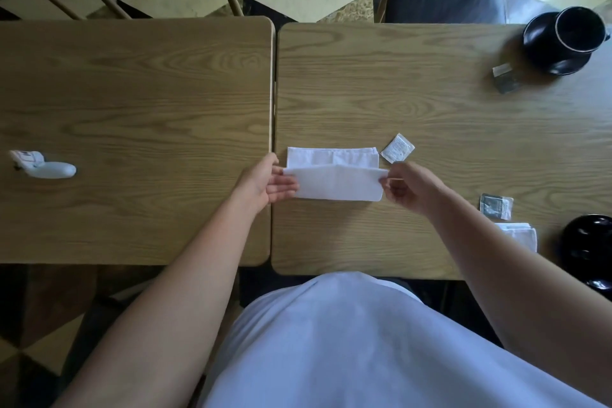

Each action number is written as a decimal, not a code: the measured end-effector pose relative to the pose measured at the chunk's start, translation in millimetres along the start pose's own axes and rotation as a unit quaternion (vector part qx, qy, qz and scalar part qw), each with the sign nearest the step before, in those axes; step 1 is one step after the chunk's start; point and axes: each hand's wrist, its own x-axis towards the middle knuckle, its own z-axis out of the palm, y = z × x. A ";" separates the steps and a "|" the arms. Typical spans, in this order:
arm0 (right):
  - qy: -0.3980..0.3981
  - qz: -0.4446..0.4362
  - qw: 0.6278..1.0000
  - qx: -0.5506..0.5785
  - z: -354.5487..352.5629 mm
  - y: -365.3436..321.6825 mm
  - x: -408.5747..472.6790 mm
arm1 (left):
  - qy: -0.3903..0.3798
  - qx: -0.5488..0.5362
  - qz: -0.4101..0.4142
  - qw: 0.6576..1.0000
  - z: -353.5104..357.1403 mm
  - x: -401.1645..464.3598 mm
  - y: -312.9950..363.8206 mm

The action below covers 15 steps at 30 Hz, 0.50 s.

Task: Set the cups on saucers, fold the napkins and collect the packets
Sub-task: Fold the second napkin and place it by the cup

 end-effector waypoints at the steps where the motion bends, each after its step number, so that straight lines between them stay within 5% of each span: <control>1: 0.000 -0.001 1.000 -0.010 3.2 -6.2 3.2 | 0.001 0.025 -0.002 1.000 3.7 4.0 9.3; 6: 0.021 -0.018 0.992 -0.122 17.2 -25.5 20.8 | 0.021 0.186 0.029 0.982 13.6 27.3 26.3; 15: 0.079 -0.058 0.972 -0.215 26.0 -24.9 48.8 | 0.079 0.216 0.082 0.970 20.9 64.4 15.3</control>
